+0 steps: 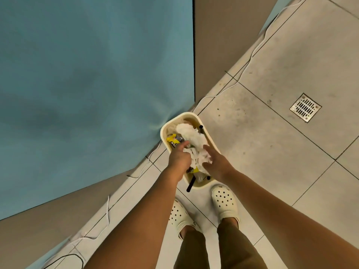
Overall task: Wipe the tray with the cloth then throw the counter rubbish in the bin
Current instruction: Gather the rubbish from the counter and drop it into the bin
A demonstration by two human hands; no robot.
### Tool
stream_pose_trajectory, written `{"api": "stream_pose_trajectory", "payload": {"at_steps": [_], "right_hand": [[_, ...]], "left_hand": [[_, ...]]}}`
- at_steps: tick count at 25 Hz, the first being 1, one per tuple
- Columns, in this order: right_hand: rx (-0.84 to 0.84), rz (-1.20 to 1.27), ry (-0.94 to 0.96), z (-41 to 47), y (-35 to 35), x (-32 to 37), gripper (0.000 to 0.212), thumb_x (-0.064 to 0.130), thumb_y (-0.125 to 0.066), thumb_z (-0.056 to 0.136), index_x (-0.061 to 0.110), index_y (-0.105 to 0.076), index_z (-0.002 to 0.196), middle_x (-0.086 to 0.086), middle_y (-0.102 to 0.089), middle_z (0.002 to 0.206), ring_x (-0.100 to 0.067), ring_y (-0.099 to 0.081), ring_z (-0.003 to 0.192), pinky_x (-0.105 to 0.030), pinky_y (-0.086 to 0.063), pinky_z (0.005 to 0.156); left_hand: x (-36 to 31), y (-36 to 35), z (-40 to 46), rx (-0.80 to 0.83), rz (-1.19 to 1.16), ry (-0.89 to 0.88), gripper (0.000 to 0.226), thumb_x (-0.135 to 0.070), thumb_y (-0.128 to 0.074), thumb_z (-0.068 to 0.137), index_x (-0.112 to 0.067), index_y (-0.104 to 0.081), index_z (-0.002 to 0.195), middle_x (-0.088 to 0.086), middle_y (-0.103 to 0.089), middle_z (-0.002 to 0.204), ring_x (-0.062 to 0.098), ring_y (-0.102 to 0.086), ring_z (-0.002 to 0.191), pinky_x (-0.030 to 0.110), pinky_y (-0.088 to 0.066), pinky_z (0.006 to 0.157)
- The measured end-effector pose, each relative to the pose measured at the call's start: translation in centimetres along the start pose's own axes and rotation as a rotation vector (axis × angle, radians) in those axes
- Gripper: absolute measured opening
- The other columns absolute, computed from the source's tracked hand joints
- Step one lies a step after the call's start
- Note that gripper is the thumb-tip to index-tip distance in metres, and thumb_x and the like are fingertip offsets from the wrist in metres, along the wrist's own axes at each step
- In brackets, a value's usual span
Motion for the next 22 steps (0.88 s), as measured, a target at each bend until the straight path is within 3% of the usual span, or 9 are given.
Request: {"api": "stream_pose_trajectory", "payload": {"at_steps": [2,4,6,8,10,13,16,22], "right_hand": [[-0.096,0.106,-0.115,-1.0,0.2,-1.5,0.052,0.007,-0.043,0.093,0.022,-0.036,0.142,-0.009,-0.047,0.139,-0.026,-0.051,0.118,-0.023,-0.041,0.083],[-0.194,0.140,-0.164,-2.3,0.8,-2.6,0.047,0.004,-0.042,0.092,0.018,-0.043,0.136,-0.010,-0.055,0.129,-0.023,-0.059,0.096,-0.011,-0.040,0.065],[-0.199,0.146,-0.196,-3.6,1.1,-3.1,0.042,-0.001,-0.042,0.088,0.013,-0.052,0.126,-0.010,-0.058,0.122,-0.019,-0.055,0.082,-0.004,-0.037,0.049],[-0.185,0.126,-0.190,-4.4,1.4,-3.2,0.037,-0.002,-0.043,0.086,0.013,-0.057,0.117,-0.008,-0.061,0.117,-0.019,-0.052,0.082,-0.006,-0.039,0.052],[-0.182,0.116,-0.175,-5.5,2.2,-2.2,0.034,0.000,-0.043,0.087,0.014,-0.060,0.113,-0.007,-0.061,0.111,-0.020,-0.053,0.080,-0.018,-0.042,0.058],[-0.176,0.120,-0.086,-8.2,3.8,1.0,0.030,0.000,-0.046,0.088,0.014,-0.060,0.110,-0.004,-0.060,0.106,-0.017,-0.053,0.076,-0.013,-0.039,0.055],[-0.165,0.140,0.052,-12.4,5.9,5.6,0.030,-0.002,-0.049,0.088,0.015,-0.060,0.110,-0.002,-0.059,0.101,-0.014,-0.053,0.077,-0.004,-0.041,0.056],[-0.211,0.179,0.416,-26.3,12.0,19.2,0.031,-0.006,-0.052,0.084,0.013,-0.060,0.108,0.008,-0.059,0.090,-0.008,-0.057,0.076,-0.008,-0.043,0.066]], "left_hand": [[0.4,1.0,-0.7,-0.130,0.042,-0.035,0.048,0.003,-0.038,0.087,-0.023,-0.059,0.121,0.008,-0.058,0.125,0.028,-0.058,0.107,0.034,-0.050,0.085],[1.1,1.8,-2.1,-0.187,-0.031,-0.038,0.041,0.002,-0.042,0.087,-0.024,-0.063,0.109,0.004,-0.062,0.116,0.024,-0.059,0.100,0.028,-0.051,0.078],[1.7,2.2,-3.4,-0.159,-0.106,-0.015,0.036,0.003,-0.047,0.087,-0.024,-0.063,0.104,0.002,-0.061,0.113,0.018,-0.057,0.094,0.023,-0.048,0.073],[1.8,2.4,-4.4,-0.114,-0.141,-0.004,0.032,0.004,-0.050,0.087,-0.022,-0.062,0.101,0.003,-0.060,0.114,0.017,-0.056,0.096,0.027,-0.048,0.082],[1.0,2.9,-6.1,-0.106,-0.151,-0.014,0.031,0.004,-0.052,0.086,-0.020,-0.062,0.102,0.002,-0.060,0.113,0.016,-0.057,0.098,0.032,-0.048,0.090],[-1.6,4.1,-9.8,-0.130,-0.173,-0.067,0.030,0.005,-0.053,0.085,-0.021,-0.062,0.096,-0.001,-0.061,0.106,0.014,-0.056,0.096,0.036,-0.048,0.093],[-5.5,5.1,-15.1,-0.105,-0.211,-0.129,0.032,0.005,-0.052,0.085,-0.026,-0.062,0.087,-0.009,-0.062,0.093,0.011,-0.058,0.088,0.030,-0.050,0.079],[-15.0,8.0,-32.7,-0.014,-0.270,-0.387,0.032,0.005,-0.051,0.087,-0.025,-0.060,0.093,-0.009,-0.061,0.091,0.004,-0.055,0.078,0.012,-0.044,0.060]]}}
Point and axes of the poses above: each hand's wrist, its own z-axis towards the middle knuckle, its own y-axis out of the back of the hand, x = y × z, the point moved 4 cm from there along z, towards the middle knuckle
